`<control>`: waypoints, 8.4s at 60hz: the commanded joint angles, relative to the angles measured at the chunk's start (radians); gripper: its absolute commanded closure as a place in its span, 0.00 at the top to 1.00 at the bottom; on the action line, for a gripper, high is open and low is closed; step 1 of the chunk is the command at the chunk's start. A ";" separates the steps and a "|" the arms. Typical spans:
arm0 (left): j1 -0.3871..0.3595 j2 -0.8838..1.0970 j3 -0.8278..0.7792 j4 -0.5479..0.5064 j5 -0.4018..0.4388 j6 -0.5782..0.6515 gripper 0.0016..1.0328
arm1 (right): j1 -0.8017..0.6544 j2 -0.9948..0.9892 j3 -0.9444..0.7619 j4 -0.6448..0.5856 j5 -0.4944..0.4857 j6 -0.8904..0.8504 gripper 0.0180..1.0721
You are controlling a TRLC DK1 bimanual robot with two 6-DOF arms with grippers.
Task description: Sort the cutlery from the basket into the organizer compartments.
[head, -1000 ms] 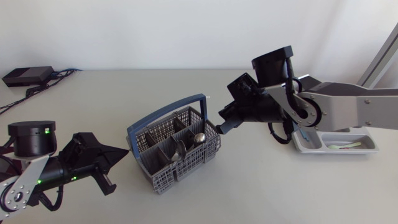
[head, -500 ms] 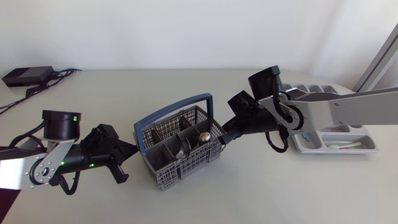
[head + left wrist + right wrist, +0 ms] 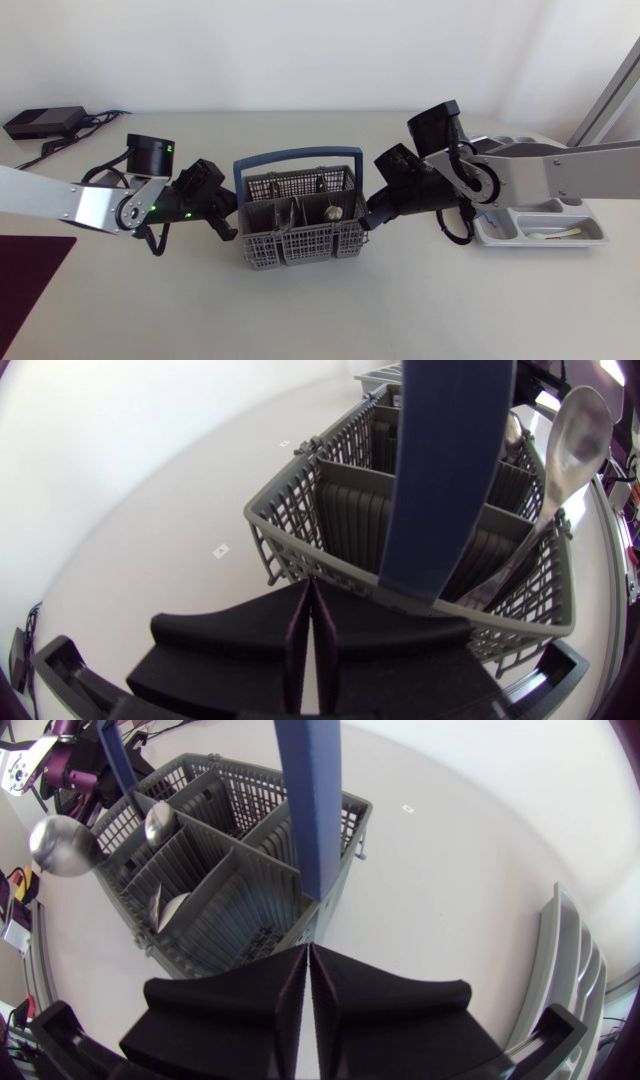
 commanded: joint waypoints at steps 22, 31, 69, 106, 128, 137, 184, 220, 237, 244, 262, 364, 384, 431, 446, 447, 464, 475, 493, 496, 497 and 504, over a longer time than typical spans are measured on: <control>-0.033 0.197 0.210 0.002 0.033 -0.027 0.03 | 0.021 0.036 0.060 0.011 -0.013 0.066 0.10; -0.023 0.191 0.196 0.001 0.032 -0.024 0.03 | 0.035 0.028 0.052 0.002 -0.004 0.075 0.10; 0.071 -0.222 -0.143 -0.028 0.032 0.025 0.03 | 0.036 -0.196 -0.055 -0.064 0.134 0.078 0.11; -0.239 -0.552 0.086 -0.556 -0.040 -0.192 0.34 | 0.052 -0.326 -0.072 -0.174 0.132 0.078 0.35; -0.342 -0.367 0.359 -0.777 -0.143 -0.374 0.40 | 0.042 -0.360 -0.074 -0.203 0.125 0.077 0.37; -0.379 -0.326 0.399 -0.824 -0.209 -0.409 0.40 | 0.042 -0.369 -0.078 -0.209 0.125 0.077 0.37; -0.461 -0.163 0.416 -0.804 -0.510 -0.482 0.32 | 0.042 -0.408 -0.121 -0.213 0.117 0.081 0.38; -0.468 -0.085 0.405 -0.725 -0.526 -0.491 0.23 | 0.053 -0.418 -0.129 -0.214 0.117 0.089 0.38; -0.457 -0.076 0.393 -0.693 -0.542 -0.491 0.06 | 0.061 -0.424 -0.137 -0.214 0.117 0.089 0.38; -0.455 -0.097 0.373 -0.686 -0.542 -0.491 0.03 | 0.061 -0.423 -0.135 -0.213 0.115 0.087 0.38; -0.432 -0.263 0.264 -0.634 -0.479 -0.472 0.03 | 0.071 -0.412 -0.124 -0.213 0.117 0.086 0.38; -0.314 -0.315 0.370 -0.536 0.540 -0.425 0.03 | 0.002 -0.500 -0.135 -0.216 -0.360 -0.201 0.49; -0.366 -0.234 0.431 -0.645 0.572 -0.299 0.03 | -0.120 -0.408 -0.137 -0.240 -0.595 -0.348 0.49; -0.380 -0.153 0.534 -0.878 0.661 -0.129 0.03 | -0.080 -0.335 -0.071 -0.375 -0.773 -0.502 0.42; -0.380 -0.171 0.528 -0.903 0.678 -0.118 0.03 | -0.039 -0.337 -0.078 -0.378 -0.777 -0.496 0.34; -0.380 -0.173 0.526 -0.903 0.678 -0.120 0.03 | -0.037 -0.337 -0.078 -0.380 -0.777 -0.494 0.34; -0.385 -0.197 0.511 -0.915 0.690 -0.118 0.03 | -0.027 -0.360 -0.101 -0.398 -0.777 -0.489 0.11; -0.383 -0.213 0.500 -0.918 0.692 -0.118 0.03 | -0.017 -0.374 -0.110 -0.407 -0.777 -0.483 0.07; -0.348 -0.246 0.495 -0.923 0.692 -0.136 0.74 | -0.004 -0.449 -0.155 -0.421 -0.750 -0.440 0.06; -0.342 -0.259 0.502 -0.921 0.690 -0.149 0.87 | -0.005 -0.464 -0.164 -0.432 -0.731 -0.437 0.06; -0.339 -0.262 0.505 -0.921 0.690 -0.153 0.89 | -0.007 -0.469 -0.166 -0.432 -0.725 -0.434 0.06; -0.302 -0.294 0.511 -0.895 0.645 -0.205 0.93 | -0.033 -0.520 -0.181 -0.432 -0.642 -0.396 0.06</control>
